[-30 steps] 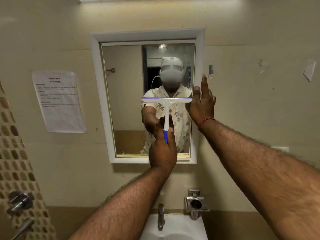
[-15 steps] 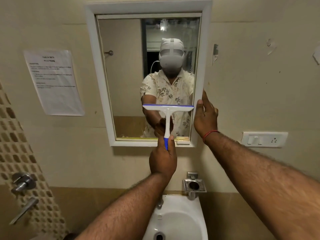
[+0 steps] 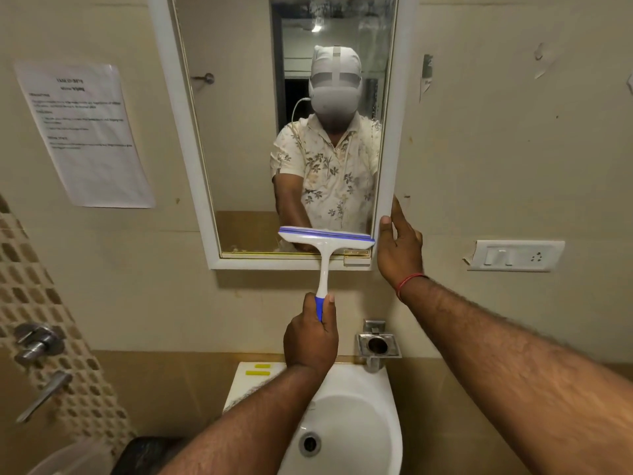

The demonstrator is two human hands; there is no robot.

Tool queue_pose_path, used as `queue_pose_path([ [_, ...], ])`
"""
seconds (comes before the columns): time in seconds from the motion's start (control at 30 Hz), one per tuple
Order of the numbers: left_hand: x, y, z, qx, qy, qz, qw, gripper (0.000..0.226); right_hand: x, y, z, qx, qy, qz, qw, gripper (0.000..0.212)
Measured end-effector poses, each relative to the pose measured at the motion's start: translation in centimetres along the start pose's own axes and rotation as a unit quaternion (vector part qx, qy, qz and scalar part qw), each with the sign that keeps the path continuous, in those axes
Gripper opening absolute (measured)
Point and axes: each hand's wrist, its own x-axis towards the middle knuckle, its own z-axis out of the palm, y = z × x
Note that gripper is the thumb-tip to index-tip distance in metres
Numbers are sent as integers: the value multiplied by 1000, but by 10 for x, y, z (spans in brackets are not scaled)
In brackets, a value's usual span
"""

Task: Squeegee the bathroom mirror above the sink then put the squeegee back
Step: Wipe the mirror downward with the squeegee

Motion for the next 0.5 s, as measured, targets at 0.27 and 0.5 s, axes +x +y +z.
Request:
queue_pose_path([
  [0.27, -16, -5, 3, 16, -14, -19, 1000, 81, -7, 8, 1, 7, -3, 10, 1000, 53],
  [0.5, -25, -7, 0, 2, -15, -27, 1000, 78, -8, 10, 0, 14, 0, 13, 1000, 59],
])
